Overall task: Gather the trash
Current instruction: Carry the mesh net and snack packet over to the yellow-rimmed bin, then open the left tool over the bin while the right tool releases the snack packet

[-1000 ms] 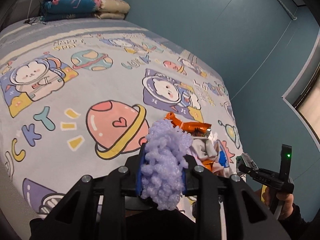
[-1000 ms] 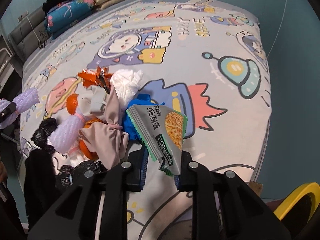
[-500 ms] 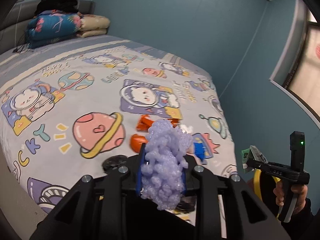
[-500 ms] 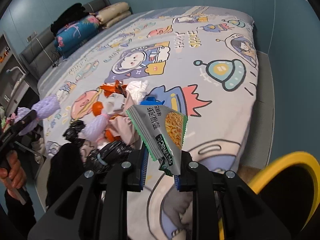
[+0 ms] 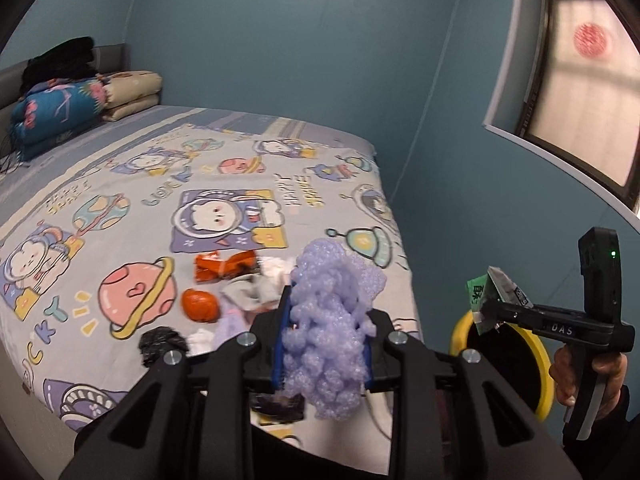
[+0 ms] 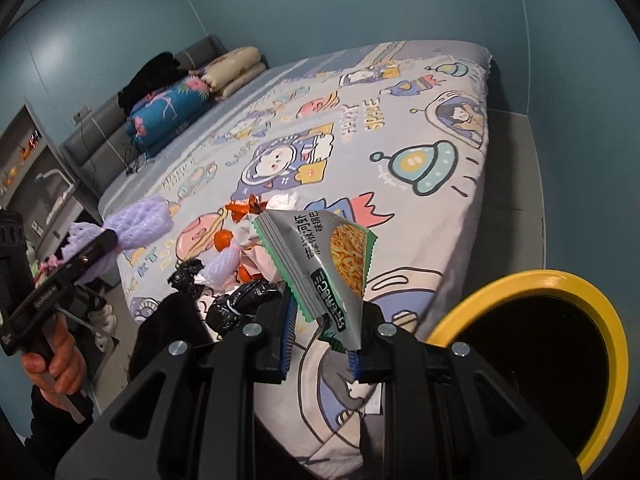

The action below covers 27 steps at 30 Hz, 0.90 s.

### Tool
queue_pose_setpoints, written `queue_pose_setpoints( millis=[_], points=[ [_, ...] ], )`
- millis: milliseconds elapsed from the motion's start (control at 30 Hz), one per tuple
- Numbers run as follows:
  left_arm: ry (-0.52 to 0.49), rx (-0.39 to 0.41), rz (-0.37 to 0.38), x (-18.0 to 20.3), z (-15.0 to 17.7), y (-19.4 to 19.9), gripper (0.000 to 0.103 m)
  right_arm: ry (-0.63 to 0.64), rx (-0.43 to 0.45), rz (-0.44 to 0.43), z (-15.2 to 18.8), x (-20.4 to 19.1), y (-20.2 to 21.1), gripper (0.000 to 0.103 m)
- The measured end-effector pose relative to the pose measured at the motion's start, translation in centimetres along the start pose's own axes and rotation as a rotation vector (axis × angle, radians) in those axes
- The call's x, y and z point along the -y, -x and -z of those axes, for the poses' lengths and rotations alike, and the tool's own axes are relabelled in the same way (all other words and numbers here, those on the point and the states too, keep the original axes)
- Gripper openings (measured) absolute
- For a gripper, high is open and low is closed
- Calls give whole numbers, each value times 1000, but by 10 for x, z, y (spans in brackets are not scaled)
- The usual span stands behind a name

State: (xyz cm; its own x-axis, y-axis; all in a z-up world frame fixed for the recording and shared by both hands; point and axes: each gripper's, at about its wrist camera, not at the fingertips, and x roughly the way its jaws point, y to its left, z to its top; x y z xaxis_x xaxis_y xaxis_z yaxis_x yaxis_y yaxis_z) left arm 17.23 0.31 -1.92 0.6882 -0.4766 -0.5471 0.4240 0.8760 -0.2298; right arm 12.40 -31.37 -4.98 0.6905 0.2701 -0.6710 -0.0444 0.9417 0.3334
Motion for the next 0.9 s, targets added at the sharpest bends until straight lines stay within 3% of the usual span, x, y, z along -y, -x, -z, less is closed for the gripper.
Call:
queue_pose_setpoints(
  millis=[433, 900],
  points=[
    [-115, -42, 145, 99, -12, -15, 25, -133, 112, 73, 4, 66, 69, 21],
    [-170, -202, 332, 178, 31, -67, 25, -279, 155, 102, 8, 130, 91, 22]
  ],
)
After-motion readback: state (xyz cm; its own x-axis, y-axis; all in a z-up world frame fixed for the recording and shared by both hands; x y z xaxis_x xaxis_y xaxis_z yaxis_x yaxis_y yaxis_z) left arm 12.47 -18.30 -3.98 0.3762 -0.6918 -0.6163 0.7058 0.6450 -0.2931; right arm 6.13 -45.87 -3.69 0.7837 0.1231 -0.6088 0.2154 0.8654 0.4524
